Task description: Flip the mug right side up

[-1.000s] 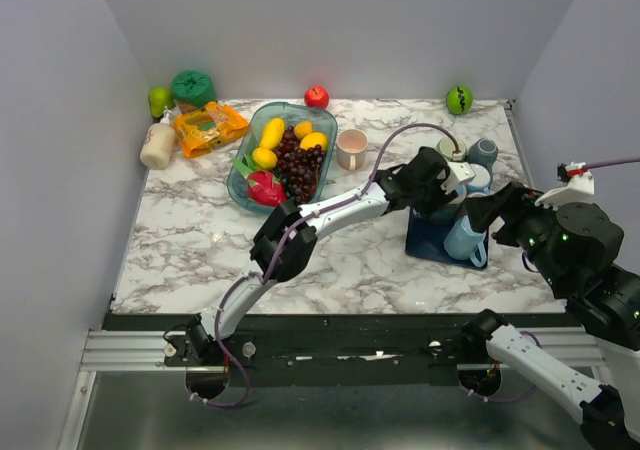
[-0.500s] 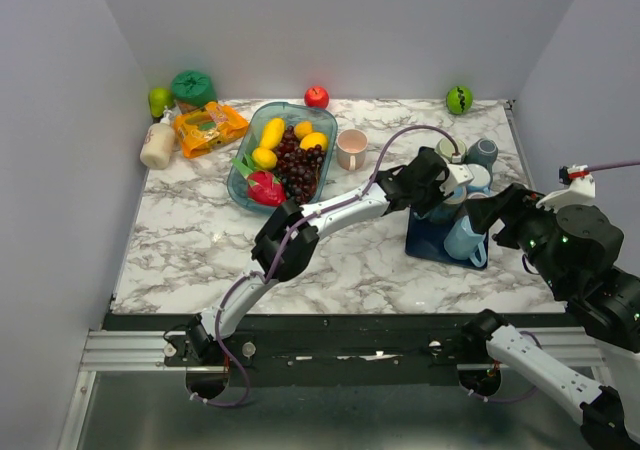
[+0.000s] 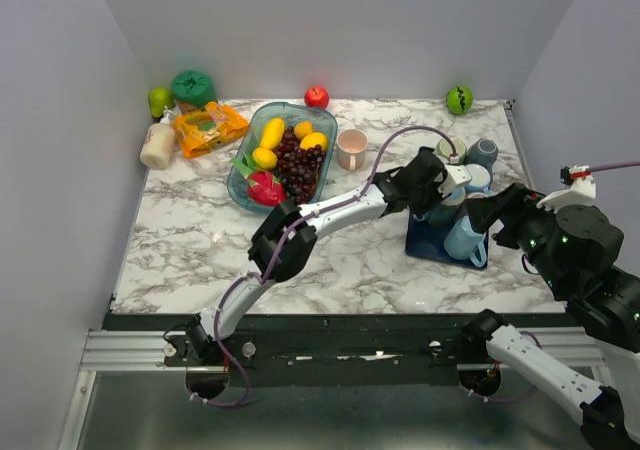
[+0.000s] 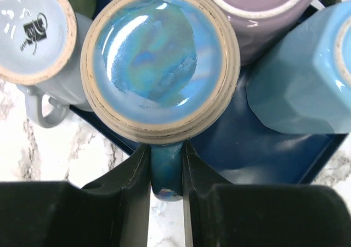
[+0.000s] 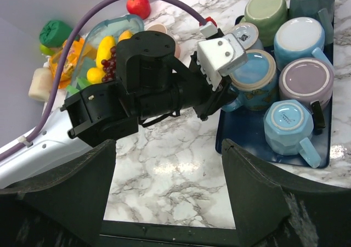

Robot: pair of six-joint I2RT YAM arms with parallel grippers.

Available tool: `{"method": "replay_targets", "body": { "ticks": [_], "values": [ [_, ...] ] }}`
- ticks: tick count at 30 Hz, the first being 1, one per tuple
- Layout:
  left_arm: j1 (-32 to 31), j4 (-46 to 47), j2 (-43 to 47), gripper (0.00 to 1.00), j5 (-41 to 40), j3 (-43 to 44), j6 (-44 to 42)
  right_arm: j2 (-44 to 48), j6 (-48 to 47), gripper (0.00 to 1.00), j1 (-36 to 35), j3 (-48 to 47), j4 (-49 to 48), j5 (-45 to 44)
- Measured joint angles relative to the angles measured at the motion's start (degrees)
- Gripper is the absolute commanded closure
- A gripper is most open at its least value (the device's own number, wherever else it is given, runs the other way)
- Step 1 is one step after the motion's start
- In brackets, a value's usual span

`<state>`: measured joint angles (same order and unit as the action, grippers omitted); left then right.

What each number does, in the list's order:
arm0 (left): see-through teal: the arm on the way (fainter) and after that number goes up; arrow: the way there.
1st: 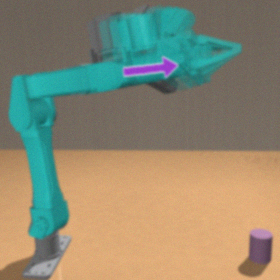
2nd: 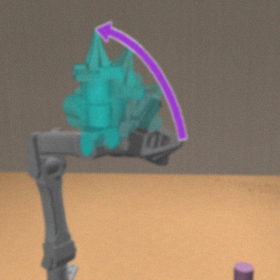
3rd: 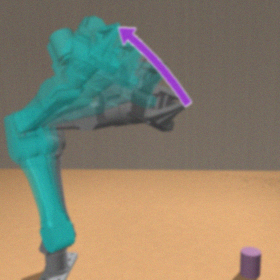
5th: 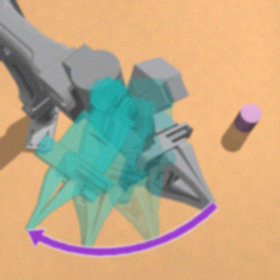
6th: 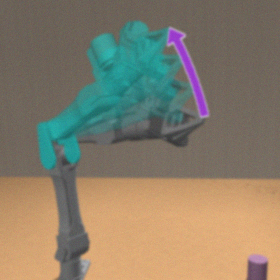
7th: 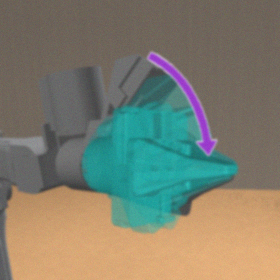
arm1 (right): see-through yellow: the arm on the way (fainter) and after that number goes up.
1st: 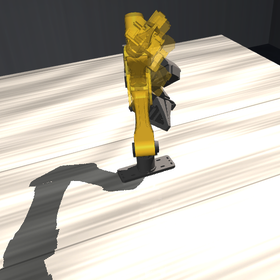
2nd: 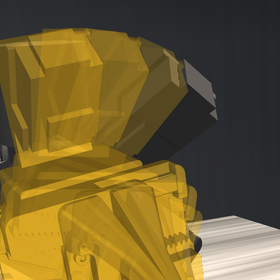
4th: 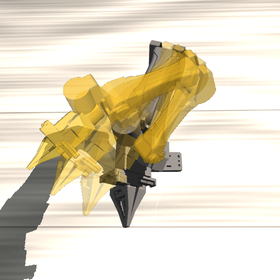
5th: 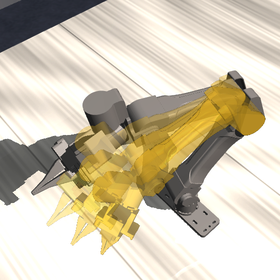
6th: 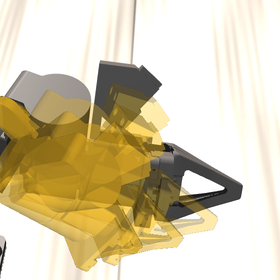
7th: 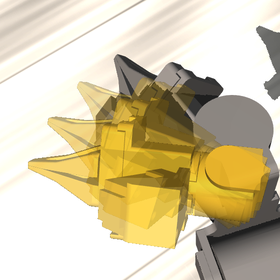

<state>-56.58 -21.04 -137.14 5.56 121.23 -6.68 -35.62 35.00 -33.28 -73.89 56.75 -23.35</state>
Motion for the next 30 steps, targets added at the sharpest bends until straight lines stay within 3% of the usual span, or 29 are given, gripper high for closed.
{"method": "replay_targets", "body": {
  "ticks": [19, 30],
  "values": [
    [3.2, -1.9, 11.9, 1.00, 5.0, -4.5, 15.4, -0.9, 2.4, 0.16, 0.0, -1.5, 0.0, -0.5],
    [11.3, -5.8, 23.8, 1.00, 8.0, -4.5, 25.6, -4.7, 4.2, 0.16, 0.0, -0.1, -4.5, 3.7]
  ]
}}
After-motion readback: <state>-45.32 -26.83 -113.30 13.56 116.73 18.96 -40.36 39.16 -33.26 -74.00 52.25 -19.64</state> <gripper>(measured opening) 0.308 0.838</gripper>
